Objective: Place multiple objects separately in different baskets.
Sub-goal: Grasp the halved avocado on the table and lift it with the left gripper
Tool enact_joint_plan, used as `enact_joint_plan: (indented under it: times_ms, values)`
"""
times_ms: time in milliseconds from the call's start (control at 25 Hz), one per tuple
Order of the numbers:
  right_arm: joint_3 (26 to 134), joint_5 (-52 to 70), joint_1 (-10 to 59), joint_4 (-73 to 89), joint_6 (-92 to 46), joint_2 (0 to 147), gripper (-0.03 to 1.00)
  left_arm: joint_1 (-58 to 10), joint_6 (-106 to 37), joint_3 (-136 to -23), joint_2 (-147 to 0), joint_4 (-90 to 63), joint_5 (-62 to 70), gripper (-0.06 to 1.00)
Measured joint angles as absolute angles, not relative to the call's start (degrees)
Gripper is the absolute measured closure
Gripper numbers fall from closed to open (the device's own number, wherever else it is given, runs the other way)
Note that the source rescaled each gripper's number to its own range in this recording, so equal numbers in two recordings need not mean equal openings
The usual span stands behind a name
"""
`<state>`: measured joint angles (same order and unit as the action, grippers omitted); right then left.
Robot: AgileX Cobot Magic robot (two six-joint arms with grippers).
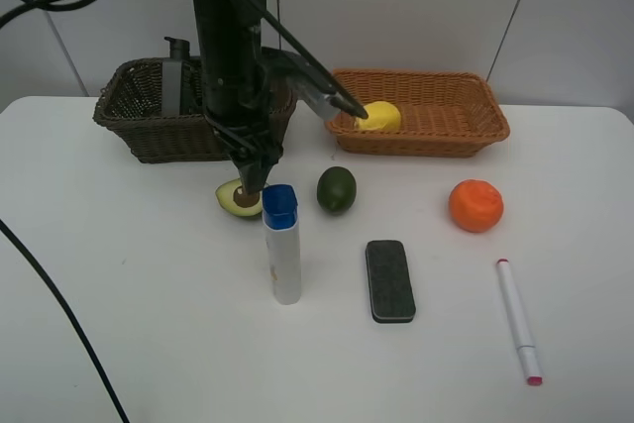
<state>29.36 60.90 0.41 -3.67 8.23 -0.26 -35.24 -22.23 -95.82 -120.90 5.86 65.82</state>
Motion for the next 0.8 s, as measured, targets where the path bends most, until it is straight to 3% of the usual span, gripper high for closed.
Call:
enact_joint_plan:
  times_ms: [800]
  values:
    - [29.36, 60.9, 0.41, -3.67, 8.23, -0.26, -0.02, -35.07, -25.1, -95.65, -128.59, 6.03, 58.21, -0.05]
